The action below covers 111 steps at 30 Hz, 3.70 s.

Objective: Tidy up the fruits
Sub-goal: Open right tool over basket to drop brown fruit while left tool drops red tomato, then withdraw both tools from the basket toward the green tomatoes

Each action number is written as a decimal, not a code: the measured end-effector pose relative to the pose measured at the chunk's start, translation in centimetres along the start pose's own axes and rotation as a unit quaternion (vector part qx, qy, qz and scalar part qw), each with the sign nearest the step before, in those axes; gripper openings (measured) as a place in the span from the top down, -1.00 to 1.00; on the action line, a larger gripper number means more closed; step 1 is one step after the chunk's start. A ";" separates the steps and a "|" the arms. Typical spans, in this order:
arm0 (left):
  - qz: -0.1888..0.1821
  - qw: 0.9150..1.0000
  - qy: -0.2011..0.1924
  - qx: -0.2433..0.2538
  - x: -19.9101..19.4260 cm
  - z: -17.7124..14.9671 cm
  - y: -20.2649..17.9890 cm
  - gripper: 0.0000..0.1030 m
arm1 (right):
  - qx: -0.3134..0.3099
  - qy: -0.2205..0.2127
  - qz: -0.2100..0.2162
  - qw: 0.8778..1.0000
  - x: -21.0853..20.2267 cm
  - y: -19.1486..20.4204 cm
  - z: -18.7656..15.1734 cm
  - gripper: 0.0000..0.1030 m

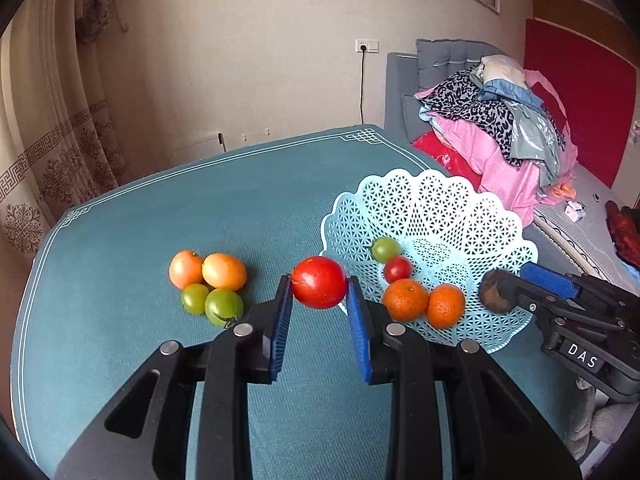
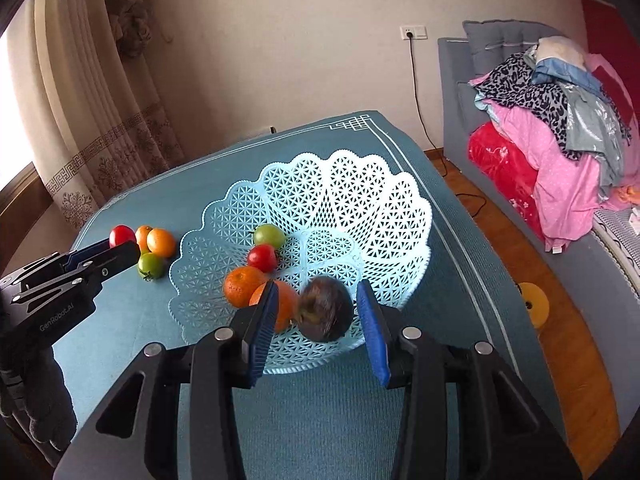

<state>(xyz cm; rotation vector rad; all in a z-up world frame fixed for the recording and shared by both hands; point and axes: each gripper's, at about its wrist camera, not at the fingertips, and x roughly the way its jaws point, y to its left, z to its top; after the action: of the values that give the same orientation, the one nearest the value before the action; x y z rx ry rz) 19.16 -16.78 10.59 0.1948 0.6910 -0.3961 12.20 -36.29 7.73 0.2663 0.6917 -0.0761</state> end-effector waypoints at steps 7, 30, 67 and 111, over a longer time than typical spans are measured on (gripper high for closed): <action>-0.002 1.000 0.001 0.015 0.4 0.1 -1.4 0.45 | 0.008 -0.009 0.003 1.000 -0.4 -0.5 0.0 0.21; -0.018 0.998 0.004 0.063 2.8 0.7 -5.9 0.45 | 0.016 -0.036 -0.024 0.999 -1.2 -2.2 0.4 0.19; 0.018 1.000 0.007 -0.006 3.9 1.2 -0.6 -0.66 | 0.018 -0.041 -0.020 0.999 -1.5 -1.4 0.5 -0.01; 0.143 0.978 0.034 -0.148 3.7 -3.3 17.2 -0.67 | -0.169 0.042 0.130 0.976 6.1 19.6 -1.0 -0.04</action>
<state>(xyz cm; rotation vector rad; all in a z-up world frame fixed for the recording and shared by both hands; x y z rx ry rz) 26.97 -1.20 6.46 0.0244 0.7684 -0.0091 19.36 -17.02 7.41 0.0307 0.7363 0.3026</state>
